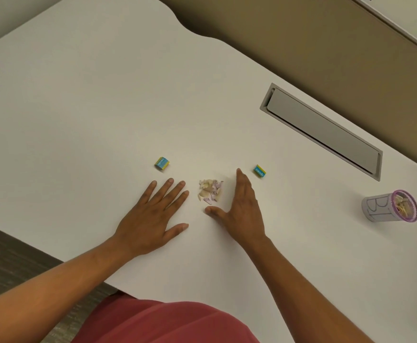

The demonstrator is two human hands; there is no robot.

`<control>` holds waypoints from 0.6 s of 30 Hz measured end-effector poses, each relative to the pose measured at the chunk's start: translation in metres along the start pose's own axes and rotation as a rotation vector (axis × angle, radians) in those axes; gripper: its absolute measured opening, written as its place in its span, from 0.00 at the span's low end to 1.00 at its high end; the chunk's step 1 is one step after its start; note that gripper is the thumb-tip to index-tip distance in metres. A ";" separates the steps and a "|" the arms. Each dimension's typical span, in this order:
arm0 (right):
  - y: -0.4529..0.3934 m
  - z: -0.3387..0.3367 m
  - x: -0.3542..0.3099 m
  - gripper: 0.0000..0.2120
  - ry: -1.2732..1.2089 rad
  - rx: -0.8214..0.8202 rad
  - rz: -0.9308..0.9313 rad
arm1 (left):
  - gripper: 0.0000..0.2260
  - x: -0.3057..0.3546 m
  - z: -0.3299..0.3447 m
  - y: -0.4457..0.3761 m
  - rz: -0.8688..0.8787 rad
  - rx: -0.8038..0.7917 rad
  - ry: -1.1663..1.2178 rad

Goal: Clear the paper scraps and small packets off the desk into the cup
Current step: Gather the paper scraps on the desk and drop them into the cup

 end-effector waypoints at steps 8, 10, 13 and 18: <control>0.015 -0.008 0.009 0.50 0.161 0.014 -0.203 | 0.36 0.002 0.004 0.000 -0.008 0.042 -0.037; 0.006 -0.003 -0.008 0.48 0.178 -0.049 -0.280 | 0.36 0.002 0.004 0.000 -0.007 0.043 -0.039; -0.003 0.008 -0.030 0.41 0.340 -0.124 -0.328 | 0.36 0.002 0.004 0.000 -0.006 0.047 -0.048; -0.006 0.014 -0.044 0.28 0.484 -0.166 -0.328 | 0.36 0.002 0.005 -0.001 -0.015 0.064 -0.042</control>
Point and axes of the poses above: each hand's wrist, its own y-axis away from the middle knuckle, its own z-axis out of the palm, x = y × z, the point moved 1 cm from there along -y, towards the middle knuckle, and after that the axes turned 3 degrees about -y, right-handed, at the moved point
